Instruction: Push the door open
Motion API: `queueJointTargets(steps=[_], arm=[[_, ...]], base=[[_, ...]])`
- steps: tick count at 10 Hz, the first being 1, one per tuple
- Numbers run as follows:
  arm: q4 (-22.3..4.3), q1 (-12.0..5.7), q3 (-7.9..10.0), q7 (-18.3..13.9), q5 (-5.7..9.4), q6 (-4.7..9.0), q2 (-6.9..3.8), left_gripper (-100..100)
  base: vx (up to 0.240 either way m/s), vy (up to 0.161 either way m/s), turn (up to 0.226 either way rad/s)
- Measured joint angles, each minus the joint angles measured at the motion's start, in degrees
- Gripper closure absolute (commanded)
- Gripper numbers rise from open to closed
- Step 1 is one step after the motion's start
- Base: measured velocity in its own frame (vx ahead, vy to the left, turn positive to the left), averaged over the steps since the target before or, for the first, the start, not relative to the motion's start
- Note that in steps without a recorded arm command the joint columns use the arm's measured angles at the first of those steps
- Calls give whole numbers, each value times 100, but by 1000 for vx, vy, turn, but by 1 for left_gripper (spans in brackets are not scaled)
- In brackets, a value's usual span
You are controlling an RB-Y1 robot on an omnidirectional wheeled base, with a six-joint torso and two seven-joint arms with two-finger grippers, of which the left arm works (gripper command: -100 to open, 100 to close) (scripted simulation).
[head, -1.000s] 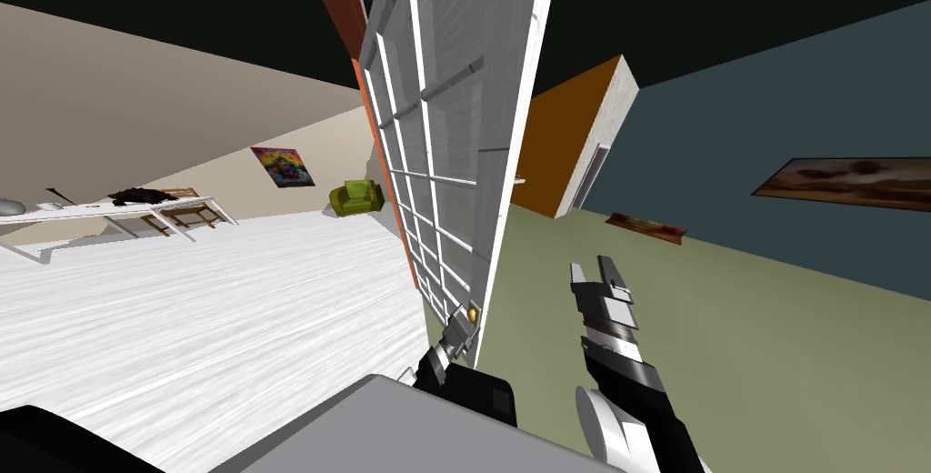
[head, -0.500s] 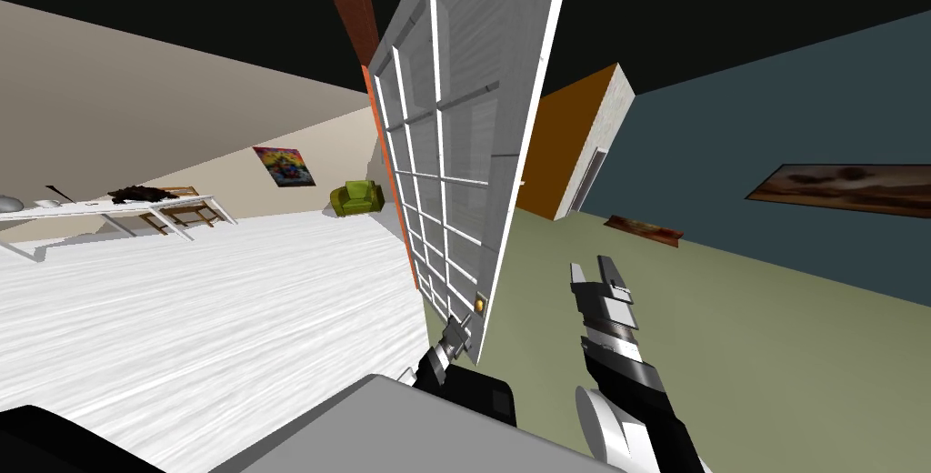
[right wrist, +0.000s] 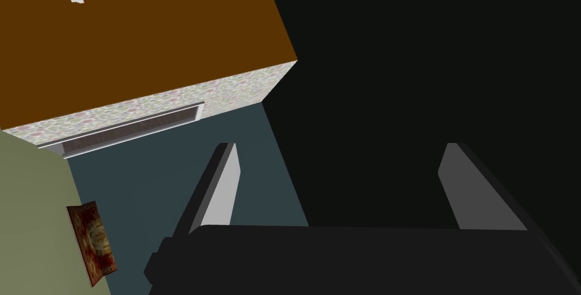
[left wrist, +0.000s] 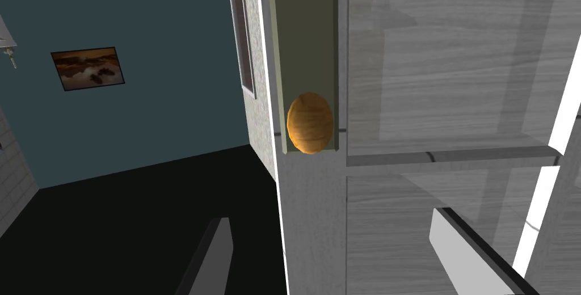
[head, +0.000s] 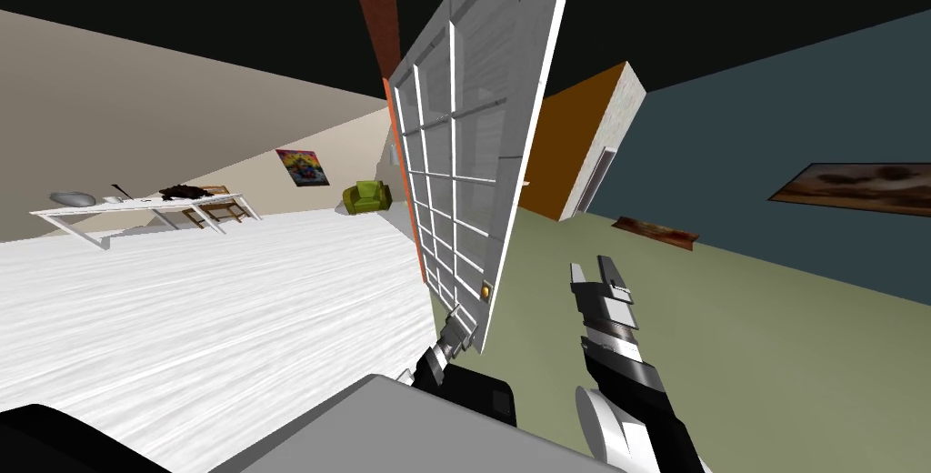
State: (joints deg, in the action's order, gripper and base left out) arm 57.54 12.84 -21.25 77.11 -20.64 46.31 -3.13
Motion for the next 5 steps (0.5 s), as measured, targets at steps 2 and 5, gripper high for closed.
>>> queueJointTargets(steps=[2,5], arm=[[-27,-36,22,12,5,-13,-38,-100],[-54,-88,51,27,11,-34,-21,-100]], base=[[144,-94,-6],[193,-114,-20]])
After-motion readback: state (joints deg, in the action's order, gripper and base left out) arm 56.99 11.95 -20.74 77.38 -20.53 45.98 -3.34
